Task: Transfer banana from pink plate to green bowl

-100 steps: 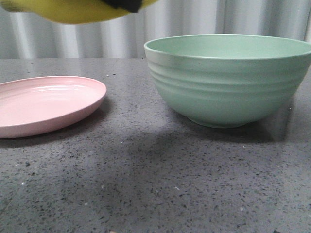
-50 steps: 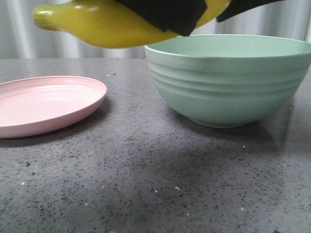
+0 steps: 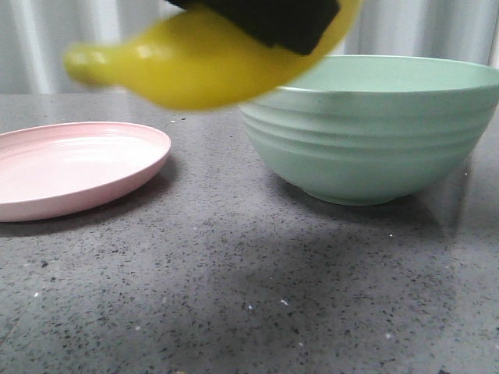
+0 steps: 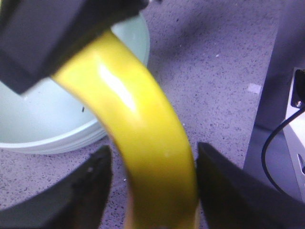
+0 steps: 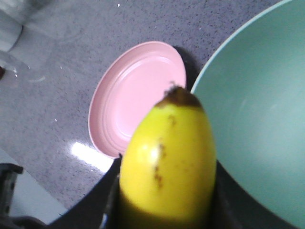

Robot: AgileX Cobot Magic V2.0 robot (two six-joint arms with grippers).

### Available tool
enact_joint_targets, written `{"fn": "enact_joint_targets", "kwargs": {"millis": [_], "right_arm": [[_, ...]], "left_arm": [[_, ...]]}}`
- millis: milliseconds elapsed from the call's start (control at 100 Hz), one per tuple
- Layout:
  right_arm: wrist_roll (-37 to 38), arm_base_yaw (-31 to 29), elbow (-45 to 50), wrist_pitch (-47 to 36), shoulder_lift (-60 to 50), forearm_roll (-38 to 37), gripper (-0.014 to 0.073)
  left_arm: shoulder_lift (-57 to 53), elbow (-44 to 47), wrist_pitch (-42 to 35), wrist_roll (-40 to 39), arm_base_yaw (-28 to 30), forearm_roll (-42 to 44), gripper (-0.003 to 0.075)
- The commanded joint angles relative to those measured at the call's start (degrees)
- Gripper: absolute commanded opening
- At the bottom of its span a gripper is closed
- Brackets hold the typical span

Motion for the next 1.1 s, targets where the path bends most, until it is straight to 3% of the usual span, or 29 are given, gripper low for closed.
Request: {"fn": "enact_joint_targets", "kwargs": {"millis": [0,440,680,780,970,1090], "right_arm": [[-3.99,-0.1,-1.87,-3.66,-1.23,-0.55,-0.0071],[-5.61,-6.5,-4.0,-20.06,-1.29,-19.02,-0.0071],[-5.61,-9.38,-4.0,-20.72,1.65,-20.14,-0.0064],[-5.61,-9.38,-4.0,-19.82,3.63,-20.24,0.0016],[-5.61,-9.38,-4.0,-18.23,5.81,-20.24,0.031],[-5.61,-9.38,-4.0,-18.59,5.81,-20.24,0.0386]], "left_arm": [[-3.01,-2.15,-4.47,0.16,0.53,0.52,0.0449],[-15.26,-2.15,-5.24,-0.48,3.26,0.52,0.0442],[-15.81,-2.15,-5.24,-0.48,3.26,-0.24,0.0442],[-15.81,-2.15,-5.24,-0.48,3.26,-0.24,0.0442],[-15.81,-2.15,-5.27,-0.48,3.26,-0.27,0.0442],[-15.81,-2.15,-5.37,-0.48,3.26,-0.37,0.0442]]}}
